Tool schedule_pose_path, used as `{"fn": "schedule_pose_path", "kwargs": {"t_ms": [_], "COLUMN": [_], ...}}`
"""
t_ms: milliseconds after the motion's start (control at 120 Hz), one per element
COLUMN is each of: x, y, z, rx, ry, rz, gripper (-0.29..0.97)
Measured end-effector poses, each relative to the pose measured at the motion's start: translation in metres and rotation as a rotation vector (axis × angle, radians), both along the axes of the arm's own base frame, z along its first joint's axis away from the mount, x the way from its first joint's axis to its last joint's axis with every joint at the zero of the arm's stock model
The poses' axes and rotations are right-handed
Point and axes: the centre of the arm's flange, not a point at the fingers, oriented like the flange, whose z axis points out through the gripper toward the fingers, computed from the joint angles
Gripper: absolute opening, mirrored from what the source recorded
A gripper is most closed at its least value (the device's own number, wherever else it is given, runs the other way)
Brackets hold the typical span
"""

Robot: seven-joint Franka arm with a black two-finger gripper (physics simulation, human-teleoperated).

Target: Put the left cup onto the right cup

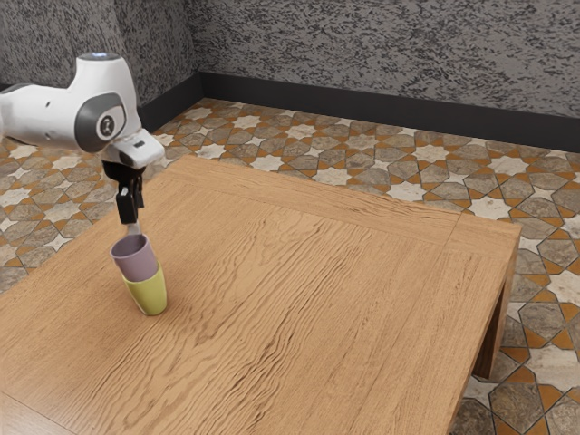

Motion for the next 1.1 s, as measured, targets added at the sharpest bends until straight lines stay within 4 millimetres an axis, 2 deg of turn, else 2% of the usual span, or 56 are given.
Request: {"fn": "schedule_pose_path", "kwargs": {"t_ms": [142, 500, 908, 1100], "x": [-0.004, -0.012, -0.018, -0.018], "y": [-0.012, -0.025, -0.039, -0.046], "z": [0.019, 0.088, 0.138, 0.175], "rx": [-0.003, -0.009, 0.017, 0.046], "ry": [-0.005, -0.014, -0.001, -0.039], "rz": [-0.010, 0.020, 0.049, 0.053], "gripper": [0.68, 0.68, 0.68, 0.68]}}
